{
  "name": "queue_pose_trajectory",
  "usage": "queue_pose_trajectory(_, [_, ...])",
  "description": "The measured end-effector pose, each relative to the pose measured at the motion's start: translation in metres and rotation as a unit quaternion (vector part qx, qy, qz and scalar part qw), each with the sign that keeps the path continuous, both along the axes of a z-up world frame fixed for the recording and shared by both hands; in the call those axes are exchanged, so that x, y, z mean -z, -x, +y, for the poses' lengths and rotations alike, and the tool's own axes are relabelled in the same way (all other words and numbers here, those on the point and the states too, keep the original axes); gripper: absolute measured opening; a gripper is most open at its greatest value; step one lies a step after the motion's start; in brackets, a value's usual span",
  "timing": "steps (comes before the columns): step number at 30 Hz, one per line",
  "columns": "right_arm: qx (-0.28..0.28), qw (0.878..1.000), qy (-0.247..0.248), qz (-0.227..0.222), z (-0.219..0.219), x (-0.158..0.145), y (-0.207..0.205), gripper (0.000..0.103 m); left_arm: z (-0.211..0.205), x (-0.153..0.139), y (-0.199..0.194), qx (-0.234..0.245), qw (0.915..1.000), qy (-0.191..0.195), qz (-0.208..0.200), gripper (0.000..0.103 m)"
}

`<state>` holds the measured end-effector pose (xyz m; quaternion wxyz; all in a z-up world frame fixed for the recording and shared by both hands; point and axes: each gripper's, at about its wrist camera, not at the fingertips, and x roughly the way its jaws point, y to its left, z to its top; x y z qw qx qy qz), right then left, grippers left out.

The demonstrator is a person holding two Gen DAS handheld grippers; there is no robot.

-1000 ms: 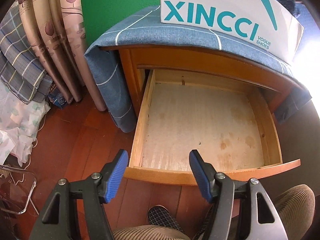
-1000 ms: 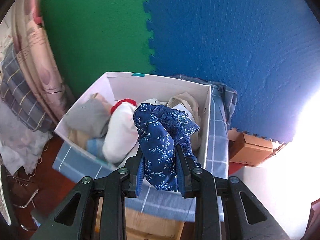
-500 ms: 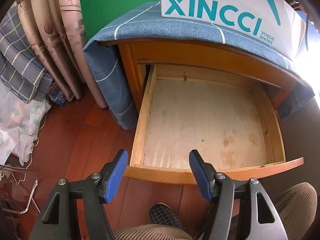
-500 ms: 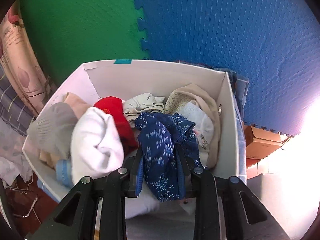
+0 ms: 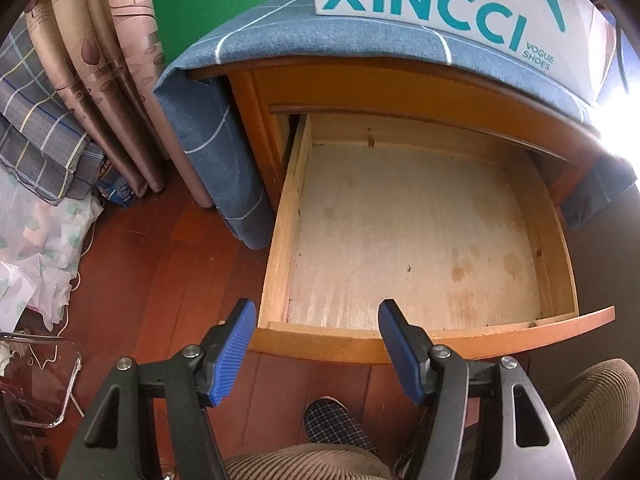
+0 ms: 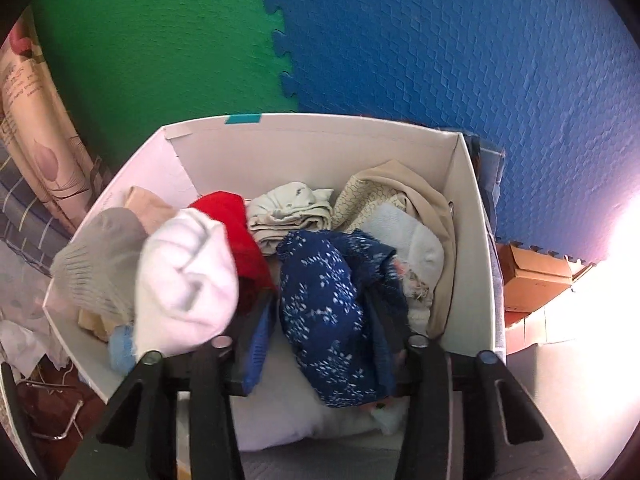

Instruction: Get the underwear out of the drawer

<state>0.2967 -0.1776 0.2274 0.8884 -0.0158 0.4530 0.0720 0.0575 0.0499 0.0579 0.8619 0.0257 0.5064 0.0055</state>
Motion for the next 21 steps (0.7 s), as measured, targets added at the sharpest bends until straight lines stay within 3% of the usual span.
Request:
queue_pose_trajectory(2, [-0.001, 1.000, 0.019, -0.013, 0.003, -0.009, 0.007, 0.062, -0.002, 0.000, 0.000, 0.002, 1.0000, -0.002, 0.000, 0.066])
queue_pose_trajectory(9, [-0.003, 0.999, 0.018, -0.050, -0.001, -0.047, 0.044, 0.080, -0.001, 0.000, 0.001, 0.004, 1.0000, 0.007, 0.003, 0.066])
queue_pose_trajectory(11, [-0.006, 0.997, 0.023, -0.068, -0.001, -0.057, 0.065, 0.092, -0.002, -0.001, 0.002, 0.006, 1.0000, 0.006, 0.000, 0.066])
queue_pose_trajectory(16, [-0.015, 0.995, 0.022, -0.092, -0.002, -0.061, 0.121, 0.097, -0.004, -0.004, 0.005, 0.014, 0.9998, 0.009, -0.008, 0.066])
queue_pose_trajectory(21, [-0.006, 0.997, 0.008, -0.082, -0.009, -0.029, 0.169, 0.099, -0.003, -0.007, 0.007, 0.013, 0.9997, 0.014, -0.015, 0.066])
